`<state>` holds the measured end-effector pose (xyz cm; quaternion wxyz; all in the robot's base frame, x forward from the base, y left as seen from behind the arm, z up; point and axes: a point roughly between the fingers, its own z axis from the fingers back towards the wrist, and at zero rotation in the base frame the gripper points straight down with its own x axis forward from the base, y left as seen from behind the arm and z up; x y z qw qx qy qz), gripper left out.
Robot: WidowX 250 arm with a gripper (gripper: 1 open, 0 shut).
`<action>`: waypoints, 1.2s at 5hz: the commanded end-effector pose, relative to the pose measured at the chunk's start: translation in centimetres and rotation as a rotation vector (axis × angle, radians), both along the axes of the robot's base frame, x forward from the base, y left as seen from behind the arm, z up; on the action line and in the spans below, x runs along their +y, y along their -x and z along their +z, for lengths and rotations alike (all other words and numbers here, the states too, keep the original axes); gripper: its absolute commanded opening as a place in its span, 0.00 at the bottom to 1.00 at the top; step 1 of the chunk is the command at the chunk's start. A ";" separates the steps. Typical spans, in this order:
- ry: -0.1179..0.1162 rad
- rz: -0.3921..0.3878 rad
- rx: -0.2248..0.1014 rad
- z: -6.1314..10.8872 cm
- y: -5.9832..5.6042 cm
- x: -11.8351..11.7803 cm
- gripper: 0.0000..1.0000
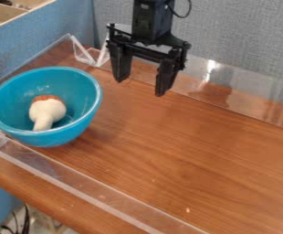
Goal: Remove the mushroom from inside the blue bowl and put it on the table
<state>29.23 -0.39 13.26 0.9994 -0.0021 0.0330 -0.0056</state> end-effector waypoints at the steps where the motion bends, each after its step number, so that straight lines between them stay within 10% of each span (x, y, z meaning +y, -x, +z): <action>1: -0.002 0.027 0.014 -0.2 1.2 1.9 1.00; 4: -0.019 -0.009 0.040 -2.1 4.8 12.3 1.00; 6: -0.017 0.003 0.043 -4.5 5.8 12.0 1.00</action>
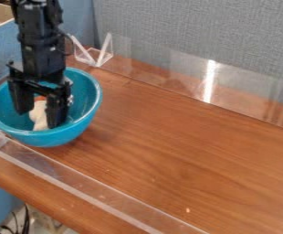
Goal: Remove the mushroom from inside the blue bowl and put it on the table
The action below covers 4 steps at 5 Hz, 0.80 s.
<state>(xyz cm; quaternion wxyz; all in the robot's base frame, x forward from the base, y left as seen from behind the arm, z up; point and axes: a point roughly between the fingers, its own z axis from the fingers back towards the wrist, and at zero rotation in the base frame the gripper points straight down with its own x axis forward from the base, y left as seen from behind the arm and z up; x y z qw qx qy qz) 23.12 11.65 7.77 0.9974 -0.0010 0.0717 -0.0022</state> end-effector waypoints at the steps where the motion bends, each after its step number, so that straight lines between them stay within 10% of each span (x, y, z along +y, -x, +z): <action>1: -0.012 0.064 -0.034 1.4 -0.6 0.0 1.00; 2: -0.010 0.135 -0.034 1.9 -0.8 0.1 0.00; 3: -0.009 0.205 -0.033 2.6 -0.9 0.1 0.00; 4: -0.005 0.218 -0.033 1.7 -0.7 0.1 1.00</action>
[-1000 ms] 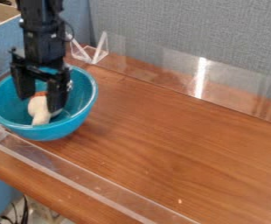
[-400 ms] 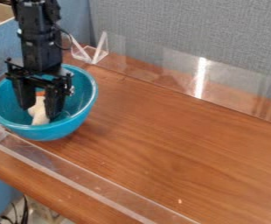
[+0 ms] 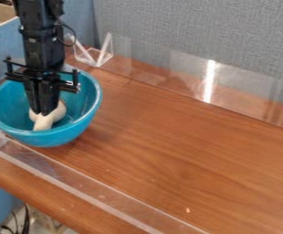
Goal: Remove the mushroom from inside the blue bowl and put it on the table
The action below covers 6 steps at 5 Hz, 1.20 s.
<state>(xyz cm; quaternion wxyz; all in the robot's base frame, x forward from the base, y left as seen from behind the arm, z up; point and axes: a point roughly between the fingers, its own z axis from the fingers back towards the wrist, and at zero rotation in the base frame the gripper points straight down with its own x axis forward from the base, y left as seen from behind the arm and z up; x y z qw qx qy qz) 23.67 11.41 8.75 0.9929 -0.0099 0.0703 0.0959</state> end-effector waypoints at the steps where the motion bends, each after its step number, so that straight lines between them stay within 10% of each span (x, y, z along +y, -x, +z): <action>1: -0.010 0.034 -0.026 -0.2 0.1 0.5 1.00; 2: -0.007 0.023 -0.028 0.3 -0.3 0.7 0.00; 3: -0.005 0.008 -0.029 0.8 -0.7 0.8 0.00; 4: -0.002 0.009 -0.031 0.9 -0.2 0.3 1.00; 5: 0.000 0.011 -0.032 1.0 0.3 -0.1 1.00; 6: 0.002 -0.039 -0.033 1.1 0.5 -0.1 0.00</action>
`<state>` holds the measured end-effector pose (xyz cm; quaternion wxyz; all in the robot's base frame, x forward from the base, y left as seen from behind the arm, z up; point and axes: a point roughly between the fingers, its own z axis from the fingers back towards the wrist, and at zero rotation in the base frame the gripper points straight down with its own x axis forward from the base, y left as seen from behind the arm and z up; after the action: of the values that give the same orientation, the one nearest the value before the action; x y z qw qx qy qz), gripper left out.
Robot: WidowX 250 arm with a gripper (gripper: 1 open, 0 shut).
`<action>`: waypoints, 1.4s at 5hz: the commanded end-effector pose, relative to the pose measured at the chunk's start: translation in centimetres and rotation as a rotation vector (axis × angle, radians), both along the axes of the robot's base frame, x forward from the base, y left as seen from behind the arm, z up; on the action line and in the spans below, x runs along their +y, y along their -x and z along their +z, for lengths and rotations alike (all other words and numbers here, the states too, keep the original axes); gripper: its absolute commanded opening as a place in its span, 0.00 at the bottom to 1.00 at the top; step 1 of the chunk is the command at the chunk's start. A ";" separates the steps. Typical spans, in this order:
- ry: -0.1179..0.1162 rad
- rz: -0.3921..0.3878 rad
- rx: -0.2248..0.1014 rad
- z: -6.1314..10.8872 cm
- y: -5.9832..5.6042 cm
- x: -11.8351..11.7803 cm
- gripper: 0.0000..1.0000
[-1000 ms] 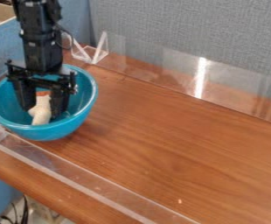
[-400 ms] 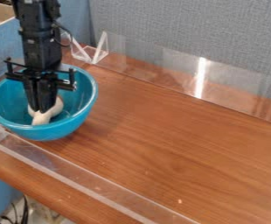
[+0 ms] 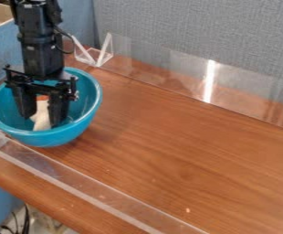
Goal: Remove the mushroom from inside the blue bowl and put it on the table
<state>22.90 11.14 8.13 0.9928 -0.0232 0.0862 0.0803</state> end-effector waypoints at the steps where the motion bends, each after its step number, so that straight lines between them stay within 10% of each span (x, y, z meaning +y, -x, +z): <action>1: -0.025 -0.061 -0.064 2.0 -0.1 0.2 0.00; 2: -0.020 -0.102 -0.064 2.3 0.0 0.3 0.00; 3: -0.015 -0.115 -0.062 2.1 -0.1 -0.1 1.00; 4: -0.011 -0.127 -0.061 1.9 -0.1 -0.4 1.00; 5: -0.013 -0.098 -0.056 0.8 -0.5 -0.3 0.00; 7: -0.008 -0.155 -0.079 1.7 -2.6 -0.1 0.00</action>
<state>24.78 10.80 8.72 0.9973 -0.0240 0.0697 0.0041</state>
